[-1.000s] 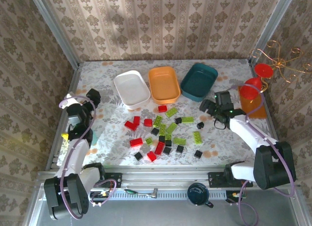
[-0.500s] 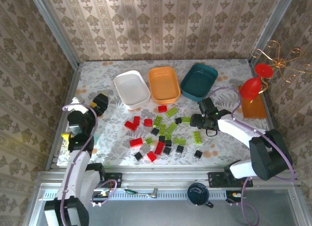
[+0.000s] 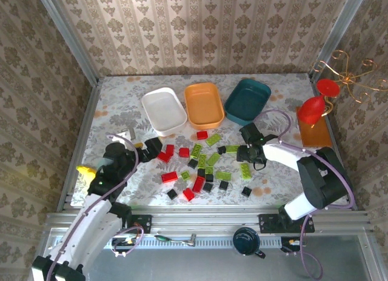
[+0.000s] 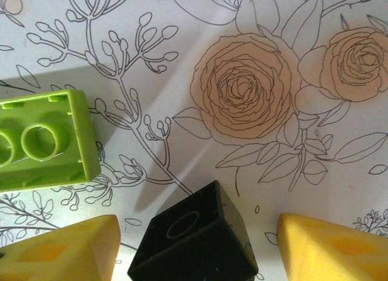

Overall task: Sort the legos into containers by color
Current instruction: Pick up the lego from the center of the table, then move the container to the top-center of the table.

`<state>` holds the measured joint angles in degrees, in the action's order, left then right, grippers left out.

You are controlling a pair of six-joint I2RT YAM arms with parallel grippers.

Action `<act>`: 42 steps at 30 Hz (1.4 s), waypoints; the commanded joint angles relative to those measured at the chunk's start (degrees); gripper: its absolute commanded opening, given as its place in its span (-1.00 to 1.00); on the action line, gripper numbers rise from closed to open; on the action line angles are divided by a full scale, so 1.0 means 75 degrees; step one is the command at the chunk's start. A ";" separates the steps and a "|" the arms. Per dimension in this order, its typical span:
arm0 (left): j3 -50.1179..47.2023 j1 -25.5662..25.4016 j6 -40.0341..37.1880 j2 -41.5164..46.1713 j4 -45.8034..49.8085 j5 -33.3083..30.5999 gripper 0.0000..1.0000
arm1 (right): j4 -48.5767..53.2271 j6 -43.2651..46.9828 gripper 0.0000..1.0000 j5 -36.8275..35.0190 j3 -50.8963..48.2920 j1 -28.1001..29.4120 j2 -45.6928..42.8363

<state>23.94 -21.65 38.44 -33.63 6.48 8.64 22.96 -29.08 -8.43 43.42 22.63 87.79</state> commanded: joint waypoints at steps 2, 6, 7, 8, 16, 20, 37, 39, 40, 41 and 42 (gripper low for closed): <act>-0.0016 -0.0319 -0.0296 -0.0002 0.0318 -0.0434 1.00 | -0.0164 0.0231 0.28 -0.0072 0.0186 0.0142 0.0108; -0.0023 -0.0485 -0.0319 -0.0173 0.0280 -0.0520 1.00 | -0.0167 0.0323 0.10 -0.0026 0.0257 0.0257 0.0084; -0.0011 -0.0506 -0.0308 -0.0244 0.0264 -0.0510 1.00 | -0.0167 0.0338 0.05 -0.0011 0.0278 0.0280 0.0074; 0.0000 -0.0538 -0.0305 -0.0310 0.0241 -0.0508 1.00 | -0.0167 0.0349 -0.01 -0.0003 0.0291 0.0298 0.0061; 0.0111 -0.0846 -0.0440 -0.0611 0.0191 -0.0659 1.00 | 0.0200 0.0432 -0.28 0.0125 0.0698 0.0439 -0.0801; 0.0112 -0.0898 -0.0415 -0.0659 0.0167 -0.0695 0.99 | 0.0391 0.0450 -0.30 0.0069 0.1562 0.0334 -0.0841; 0.0247 -0.1118 -0.0332 -0.0068 0.1040 -0.0750 0.99 | 0.1968 0.0831 -0.35 -0.0067 0.7071 -0.1214 0.3890; 0.0230 -0.1121 -0.0320 -0.0017 0.1069 -0.0756 1.00 | 0.2186 0.0950 -0.36 -0.0085 0.7346 -0.1203 0.4170; 0.0218 -0.1121 -0.0320 -0.0018 0.1049 -0.0774 1.00 | 0.2262 0.0971 -0.36 -0.0066 0.7409 -0.1193 0.4260; 0.0208 -0.1121 -0.0308 -0.0027 0.1015 -0.0777 1.00 | 0.2271 0.0993 -0.36 -0.0039 0.7407 -0.1170 0.4304; 0.0197 -0.1121 -0.0297 -0.0045 0.0972 -0.0778 1.00 | 0.2282 0.1015 -0.36 -0.0015 0.7388 -0.1140 0.4326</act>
<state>24.05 -29.65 36.77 -34.37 12.78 3.57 35.16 -23.44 -8.38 97.01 13.19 119.22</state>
